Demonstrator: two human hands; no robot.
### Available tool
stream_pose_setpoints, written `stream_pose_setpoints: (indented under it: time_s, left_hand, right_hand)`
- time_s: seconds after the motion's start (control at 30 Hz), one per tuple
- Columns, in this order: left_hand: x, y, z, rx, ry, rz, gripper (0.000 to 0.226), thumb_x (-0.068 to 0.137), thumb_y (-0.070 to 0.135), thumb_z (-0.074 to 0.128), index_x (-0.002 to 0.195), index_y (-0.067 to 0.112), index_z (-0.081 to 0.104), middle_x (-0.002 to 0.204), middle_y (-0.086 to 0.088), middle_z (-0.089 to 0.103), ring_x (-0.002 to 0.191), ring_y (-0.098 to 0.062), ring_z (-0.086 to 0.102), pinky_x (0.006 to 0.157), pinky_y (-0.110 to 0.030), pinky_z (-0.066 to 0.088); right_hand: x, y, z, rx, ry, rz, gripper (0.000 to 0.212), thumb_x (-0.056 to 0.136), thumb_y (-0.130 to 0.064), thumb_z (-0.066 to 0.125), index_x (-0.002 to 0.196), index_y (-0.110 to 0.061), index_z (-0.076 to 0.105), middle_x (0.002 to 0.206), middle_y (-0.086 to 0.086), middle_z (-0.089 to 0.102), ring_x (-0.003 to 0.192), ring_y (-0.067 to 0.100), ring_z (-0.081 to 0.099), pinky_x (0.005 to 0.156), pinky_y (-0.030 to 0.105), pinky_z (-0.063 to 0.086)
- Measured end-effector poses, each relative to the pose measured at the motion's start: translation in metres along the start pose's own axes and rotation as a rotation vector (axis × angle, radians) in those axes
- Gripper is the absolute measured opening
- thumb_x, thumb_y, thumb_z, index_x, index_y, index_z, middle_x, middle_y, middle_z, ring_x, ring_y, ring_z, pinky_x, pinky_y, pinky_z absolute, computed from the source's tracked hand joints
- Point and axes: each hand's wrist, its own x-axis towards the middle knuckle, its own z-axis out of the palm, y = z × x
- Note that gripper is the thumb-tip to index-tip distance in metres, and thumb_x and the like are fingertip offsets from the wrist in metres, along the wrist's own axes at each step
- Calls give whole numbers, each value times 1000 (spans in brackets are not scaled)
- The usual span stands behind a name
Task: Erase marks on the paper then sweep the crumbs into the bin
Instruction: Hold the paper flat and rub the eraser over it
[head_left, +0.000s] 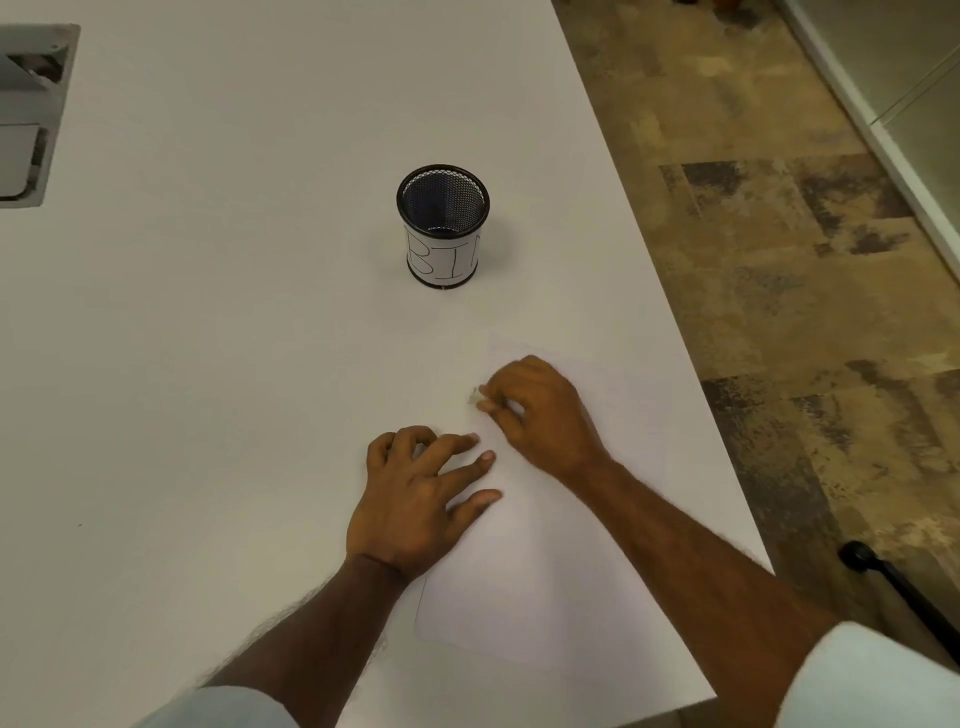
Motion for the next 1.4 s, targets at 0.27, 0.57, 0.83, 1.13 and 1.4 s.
stream_pose_setpoints:
  time_s: [0.27,0.57,0.83,1.13,1.4]
  left_hand:
    - [-2,1,0,8,-7,-16,45,91,61,44,114,35,73,124,11,67,112,-21,48,93,-41,32]
    - [-2,0,2,-14,35,-21,43,88,61,48,105,32,76,120,9,69,114,-21,49,92,-42,33]
    - [-3,1,3,-29,38,-32,43,88,61,49,103,31,76,121,11,69,115,-20,50,92,-41,33]
    - [-2,0,3,-38,37,-34,42,87,61,52,97,28,77,120,8,70,114,-23,53,92,-40,33]
    - [-2,1,2,-54,64,-33,41,86,60,53,96,28,77,120,10,69,113,-22,53,91,-39,33]
  right_hand:
    - [50,29,-9,-31,225,251,13,84,-15,73,88,-2,71,84,10,71,77,23,64,74,42,56]
    - [-30,-5,-3,-12,45,31,10,86,-6,65,95,-7,70,88,6,70,83,21,61,82,30,47]
    - [27,33,-28,-19,202,239,19,85,-6,71,103,-5,72,93,9,71,84,16,64,80,38,56]
    - [-58,-5,-7,-57,43,47,16,86,-9,66,100,-4,73,84,7,68,80,21,60,81,28,45]
    - [16,42,-33,-116,207,221,18,82,-4,72,99,1,72,88,15,71,80,30,66,75,46,56]
